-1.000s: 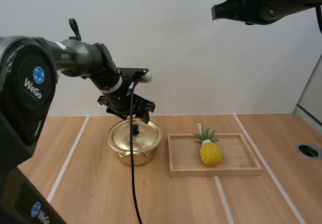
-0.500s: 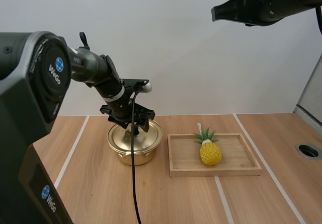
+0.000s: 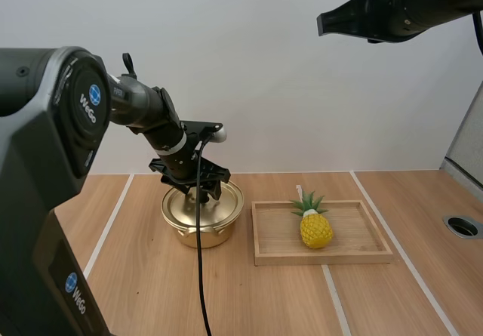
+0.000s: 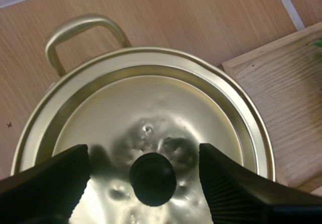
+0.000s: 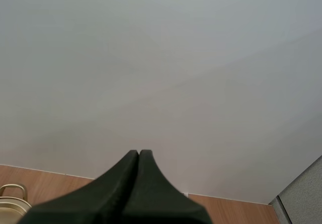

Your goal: Open the pot, put the pineapple inside, and close it

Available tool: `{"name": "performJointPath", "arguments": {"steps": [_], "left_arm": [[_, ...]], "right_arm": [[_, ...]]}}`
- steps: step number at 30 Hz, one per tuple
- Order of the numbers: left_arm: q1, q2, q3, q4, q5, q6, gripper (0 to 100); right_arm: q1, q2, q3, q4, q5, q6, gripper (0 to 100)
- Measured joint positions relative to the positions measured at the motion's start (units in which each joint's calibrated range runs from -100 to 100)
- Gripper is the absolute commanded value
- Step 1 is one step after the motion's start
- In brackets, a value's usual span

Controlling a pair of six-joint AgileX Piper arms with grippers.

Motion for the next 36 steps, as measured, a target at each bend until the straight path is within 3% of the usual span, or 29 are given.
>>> {"name": "performJointPath", "arguments": {"steps": [30,31,33,35,36], "left_arm": [[0.00,0.39,-0.55,2.89,2.87,-1.45,100],[0.00,0.39,-0.55,3.00,2.87,-1.71,95],[0.00,0.39,-0.68,3.25,3.30,-1.91,56],[0.00,0.39,-0.81,3.40,4.45,-2.04,5],[0.00,0.12,-0.81,3.40,5.24,-2.04,1]], "right_arm": [[0.00,0.00,0.00,-0.41,0.54,0.00,0],[0.00,0.00,0.00,-0.41,0.54,0.00,0],[0.00,0.00,0.00,-0.41,0.54,0.00,0],[0.00,0.00,0.00,-0.41,0.54,0.00,0],[0.00,0.00,0.00,-0.41,0.54,0.00,0]]}}
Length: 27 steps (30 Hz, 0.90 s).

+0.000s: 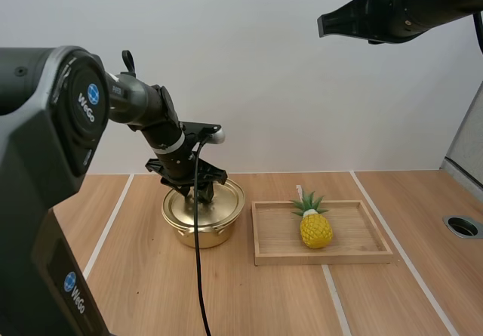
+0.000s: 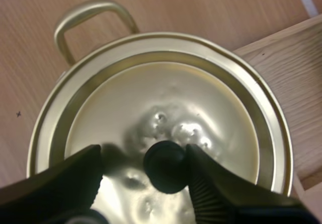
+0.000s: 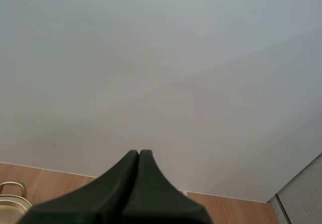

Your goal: Open the pot, put the pineapple inside, and close it

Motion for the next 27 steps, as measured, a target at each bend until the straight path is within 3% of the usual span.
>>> {"name": "performJointPath", "arguments": {"steps": [19,27], "left_arm": [[-0.17,-3.71,0.13,-0.53,1.77,-0.12,0],[-0.17,-15.85,-4.86,-0.37,-9.39,-0.28,0]], "right_arm": [[0.00,0.00,0.00,0.00,0.00,0.00,0],[0.00,0.00,0.00,0.00,0.86,0.00,0]]}}
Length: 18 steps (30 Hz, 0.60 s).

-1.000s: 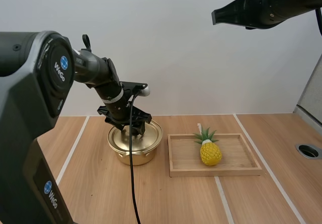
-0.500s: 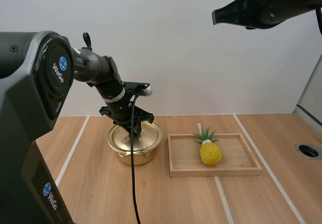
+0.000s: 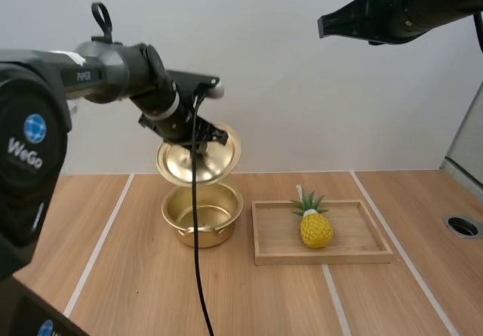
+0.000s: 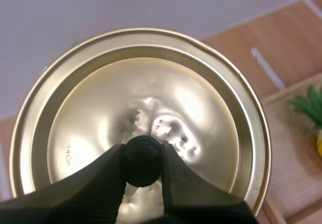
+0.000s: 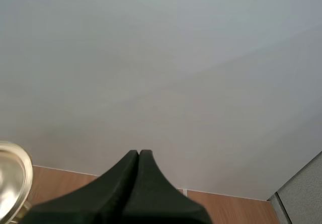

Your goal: Open the pot, put the pineapple inside, and close it

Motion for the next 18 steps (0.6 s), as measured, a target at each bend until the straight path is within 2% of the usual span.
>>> {"name": "performJointPath", "arguments": {"steps": [6,18], "left_arm": [[0.00,-8.55,-6.84,-1.15,-7.43,-0.38,0],[0.00,-19.98,-18.18,-1.52,-9.50,-0.99,0]], "right_arm": [[0.00,0.00,0.00,0.00,0.44,0.00,0],[0.00,0.00,0.00,0.00,2.78,0.00,0]]}}
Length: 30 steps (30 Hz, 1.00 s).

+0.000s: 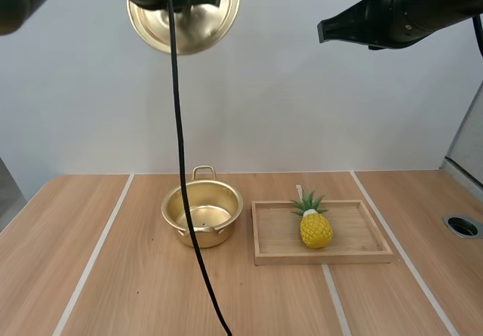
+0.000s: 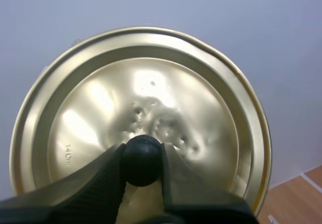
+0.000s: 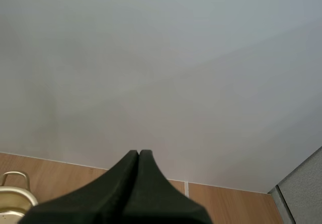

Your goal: Open the pot, put the pineapple inside, and close it

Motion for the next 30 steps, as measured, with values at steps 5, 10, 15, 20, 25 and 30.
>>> {"name": "performJointPath", "arguments": {"steps": [5,10,15,20,25,30], "left_arm": [[0.00,-5.65,-0.92,0.00,-5.86,-0.34,0],[0.00,-11.35,-0.94,0.00,-10.97,-0.35,0],[0.00,-16.47,-1.06,0.00,-12.65,-0.47,0],[0.00,-18.36,-1.19,0.00,-12.66,-0.55,0],[0.00,-18.70,-1.19,0.00,-12.66,-0.55,0],[0.00,-18.86,-1.19,0.00,-12.47,-0.55,0]], "right_arm": [[0.00,0.00,0.00,0.00,0.95,0.00,0],[0.00,0.00,0.00,0.41,0.95,0.00,0],[0.00,0.00,0.00,1.23,0.95,0.00,0],[0.00,0.57,0.00,1.69,1.09,0.00,0],[0.00,1.10,0.00,1.79,1.09,0.00,0],[0.00,1.41,0.00,1.79,1.09,0.00,0]]}}
